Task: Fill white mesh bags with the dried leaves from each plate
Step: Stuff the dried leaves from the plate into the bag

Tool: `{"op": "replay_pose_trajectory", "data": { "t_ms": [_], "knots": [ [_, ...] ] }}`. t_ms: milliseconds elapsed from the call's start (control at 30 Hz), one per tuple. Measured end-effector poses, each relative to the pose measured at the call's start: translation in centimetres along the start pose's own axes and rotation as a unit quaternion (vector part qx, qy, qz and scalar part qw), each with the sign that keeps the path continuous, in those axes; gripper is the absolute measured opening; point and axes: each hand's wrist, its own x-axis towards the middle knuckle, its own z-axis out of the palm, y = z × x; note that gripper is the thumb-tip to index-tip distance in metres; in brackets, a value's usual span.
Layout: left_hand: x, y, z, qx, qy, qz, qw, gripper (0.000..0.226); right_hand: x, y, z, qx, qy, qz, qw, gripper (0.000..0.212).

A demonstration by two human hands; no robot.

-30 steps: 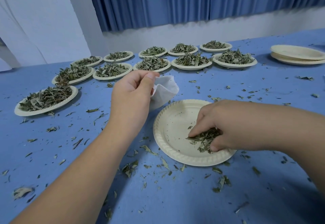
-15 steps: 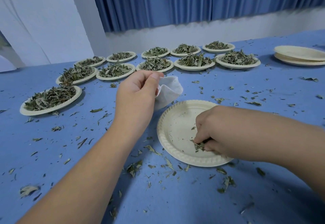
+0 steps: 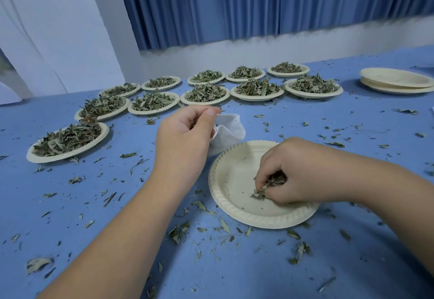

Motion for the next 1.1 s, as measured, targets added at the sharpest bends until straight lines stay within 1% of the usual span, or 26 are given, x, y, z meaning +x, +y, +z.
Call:
{"op": "replay_pose_trajectory", "data": {
  "t_ms": [100,167,300,367,433,500,567,700,733,800,833,900,1100],
  "knots": [
    [-0.1,0.1,0.1,0.015,-0.005,0.005,1.000,0.023,-0.1,0.4,-1.1,0.072,0.038,0.001,0.997,0.018],
    [-0.2,0.1,0.2,0.025,-0.012,0.006,1.000,0.020,-0.2,0.6,-1.9,0.109,0.078,-0.001,0.991,0.016],
    [-0.5,0.3,0.5,0.039,-0.041,-0.007,0.998,0.017,-0.3,0.4,-2.7,0.210,0.169,-0.014,0.963,0.013],
    [-0.6,0.4,0.6,0.050,-0.060,-0.008,0.997,0.017,0.0,0.1,-2.9,0.220,0.202,-0.025,0.954,0.015],
    [-0.6,0.5,0.6,0.056,-0.073,-0.007,0.996,0.019,0.5,-0.3,-3.2,0.192,0.228,-0.022,0.954,0.015],
    [-0.6,0.5,0.6,0.053,-0.081,-0.010,0.995,0.020,0.9,-0.7,-3.3,0.110,0.236,-0.013,0.966,0.014],
    [-0.6,0.6,0.6,0.047,-0.083,-0.015,0.995,0.020,1.3,-1.4,-3.3,0.006,0.232,-0.020,0.972,0.016],
    [-0.6,0.9,0.8,0.035,-0.086,-0.020,0.996,0.023,2.3,-2.8,-3.2,-0.116,0.213,-0.024,0.970,0.026],
    [-0.6,0.9,0.8,0.031,-0.087,-0.022,0.996,0.025,2.5,-3.1,-3.1,-0.125,0.214,-0.023,0.969,0.024],
    [-0.5,1.0,0.8,0.022,-0.086,-0.038,0.995,0.025,2.8,-3.7,-3.0,-0.094,0.235,-0.024,0.967,0.018],
    [-0.5,1.1,0.8,0.015,-0.086,-0.050,0.995,0.026,2.8,-3.9,-2.9,-0.080,0.249,-0.025,0.965,0.018],
    [-0.5,1.1,0.8,0.003,-0.083,-0.066,0.994,0.026,3.2,-4.2,-2.8,-0.086,0.263,-0.022,0.961,0.021],
    [-0.2,0.9,0.6,-0.032,-0.068,-0.083,0.994,0.033,3.4,-4.4,-3.6,-0.077,0.256,-0.024,0.963,0.011]
  ]
}}
